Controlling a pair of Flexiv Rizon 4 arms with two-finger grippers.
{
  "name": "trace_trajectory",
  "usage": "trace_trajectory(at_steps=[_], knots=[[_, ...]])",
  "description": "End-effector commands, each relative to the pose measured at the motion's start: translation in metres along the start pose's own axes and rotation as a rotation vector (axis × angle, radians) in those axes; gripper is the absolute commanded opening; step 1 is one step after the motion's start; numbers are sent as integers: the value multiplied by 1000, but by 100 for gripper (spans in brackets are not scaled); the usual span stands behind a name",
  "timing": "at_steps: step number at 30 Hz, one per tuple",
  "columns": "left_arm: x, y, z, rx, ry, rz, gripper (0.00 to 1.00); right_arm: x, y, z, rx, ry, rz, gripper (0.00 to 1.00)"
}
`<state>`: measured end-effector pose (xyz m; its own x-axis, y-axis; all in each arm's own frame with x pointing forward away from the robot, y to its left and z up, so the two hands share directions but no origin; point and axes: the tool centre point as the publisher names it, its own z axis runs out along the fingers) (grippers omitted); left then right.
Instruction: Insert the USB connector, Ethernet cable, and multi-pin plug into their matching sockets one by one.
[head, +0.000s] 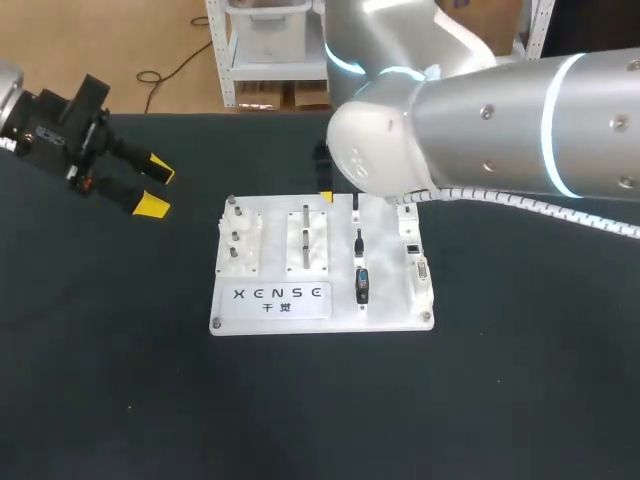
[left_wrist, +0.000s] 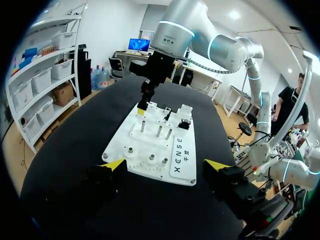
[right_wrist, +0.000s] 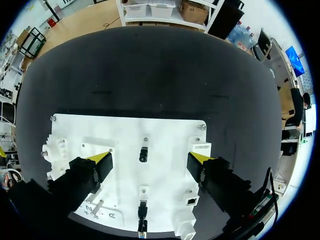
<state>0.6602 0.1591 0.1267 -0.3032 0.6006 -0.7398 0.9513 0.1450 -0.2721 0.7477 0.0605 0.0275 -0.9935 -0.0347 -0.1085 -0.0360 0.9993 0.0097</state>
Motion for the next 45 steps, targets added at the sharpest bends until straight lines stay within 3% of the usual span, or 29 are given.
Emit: trace_trajectory(at_steps=[1,27,29,31,33,37,45], knots=[[1,0,0,-1,-1,2,100,7,-3,-2,-4,-18,2,100],[1,0,0,-1,-1,2,100,6,2,3,12,5,22,100],[1,0,0,-1,-1,2,100,5,1,5,15,14,26,79],[1,0,0,-1,-1,2,100,4,1,6,23,13,30,70],[1,0,0,-1,-1,2,100,3,1,7,28,15,37,50],[1,0,0,-1,-1,2,100,1,3,7,26,19,39,40],[1,0,0,-1,-1,2,100,-1,6,10,29,27,43,29]])
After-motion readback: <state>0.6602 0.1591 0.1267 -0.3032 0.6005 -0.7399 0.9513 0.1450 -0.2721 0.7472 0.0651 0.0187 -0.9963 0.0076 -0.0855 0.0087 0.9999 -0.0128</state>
